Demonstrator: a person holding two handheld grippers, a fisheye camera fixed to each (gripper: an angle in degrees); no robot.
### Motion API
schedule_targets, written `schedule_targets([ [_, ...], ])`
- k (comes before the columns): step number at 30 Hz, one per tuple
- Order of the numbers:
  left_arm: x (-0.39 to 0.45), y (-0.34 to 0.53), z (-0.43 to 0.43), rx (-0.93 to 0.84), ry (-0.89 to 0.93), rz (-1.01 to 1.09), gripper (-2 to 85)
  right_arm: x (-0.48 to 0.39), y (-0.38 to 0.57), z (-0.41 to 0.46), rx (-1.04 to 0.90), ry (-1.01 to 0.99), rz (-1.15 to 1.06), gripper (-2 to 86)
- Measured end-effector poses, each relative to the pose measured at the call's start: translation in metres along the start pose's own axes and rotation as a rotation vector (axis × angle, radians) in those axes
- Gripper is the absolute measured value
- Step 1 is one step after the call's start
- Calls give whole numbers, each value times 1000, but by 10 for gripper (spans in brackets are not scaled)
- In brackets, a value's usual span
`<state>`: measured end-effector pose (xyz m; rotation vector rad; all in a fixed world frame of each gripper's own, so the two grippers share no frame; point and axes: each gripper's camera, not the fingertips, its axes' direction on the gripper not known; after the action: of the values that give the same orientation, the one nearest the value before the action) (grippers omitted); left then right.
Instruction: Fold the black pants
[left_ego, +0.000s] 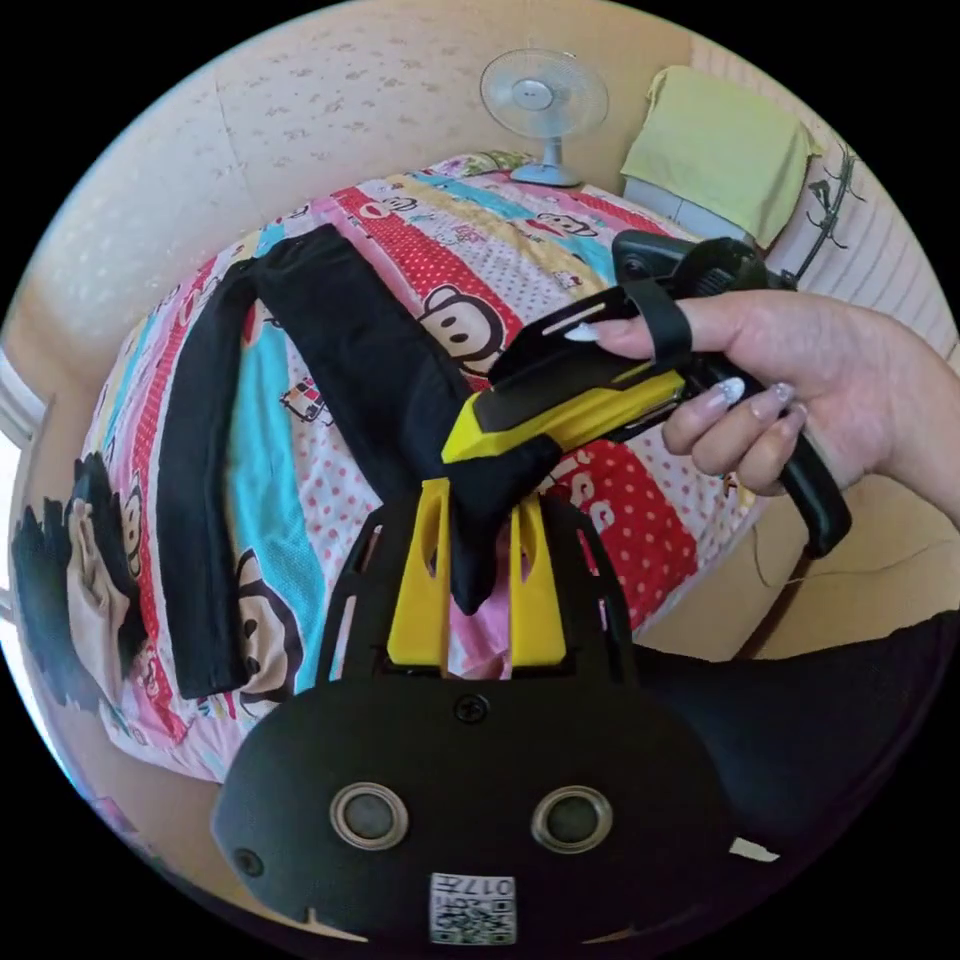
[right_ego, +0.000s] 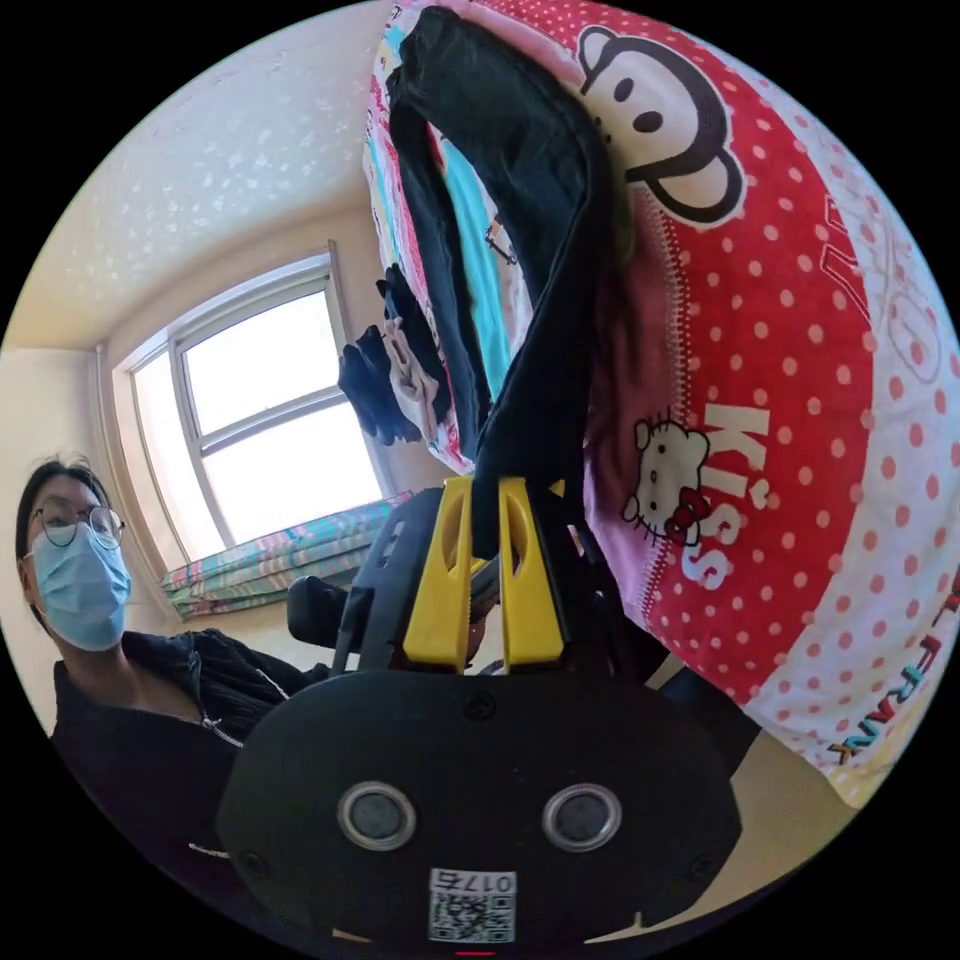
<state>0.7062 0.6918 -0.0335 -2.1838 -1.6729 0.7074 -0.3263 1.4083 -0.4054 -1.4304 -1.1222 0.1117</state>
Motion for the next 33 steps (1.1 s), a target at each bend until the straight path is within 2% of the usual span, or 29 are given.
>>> schedule_targets([
  [3, -12, 14, -7, 64, -44, -152, 49, -21, -1, 5, -25, -57, -50, 73],
  [5, -23, 23, -12, 102, 13, -214, 46, -28, -5, -3, -44, -117, -96, 90],
  [7, -37, 34, -17, 125, 75, -266, 45, -32, -8, -28, 72, -136, -87, 108],
  [9, -48, 41, -17, 117, 134, -297, 45, -48, -28, -68, 235, -84, -126, 125],
  [11, -61, 46, -12, 73, 206, -343, 45, -70, -61, -90, 298, 20, -224, 139],
  [15, -90, 68, -28, 181, 316, -444, 44, -117, -171, -105, 511, 289, -445, 170],
  [18, -118, 85, -36, 238, 376, -537, 45, -125, -259, -99, 530, 267, -351, 189],
  [20, -135, 95, -39, 268, 405, -572, 45, -127, -289, -94, 595, 223, -300, 187],
  [25, -186, 123, -19, 302, 607, -630, 44, -138, -320, -52, 673, 288, -234, 172],
  [30, -228, 148, -5, 330, 667, -661, 43, -158, -326, -24, 825, 308, -251, 76],
  [33, -259, 168, 9, 352, 742, -718, 43, -177, -333, -21, 804, 294, -263, 50],
])
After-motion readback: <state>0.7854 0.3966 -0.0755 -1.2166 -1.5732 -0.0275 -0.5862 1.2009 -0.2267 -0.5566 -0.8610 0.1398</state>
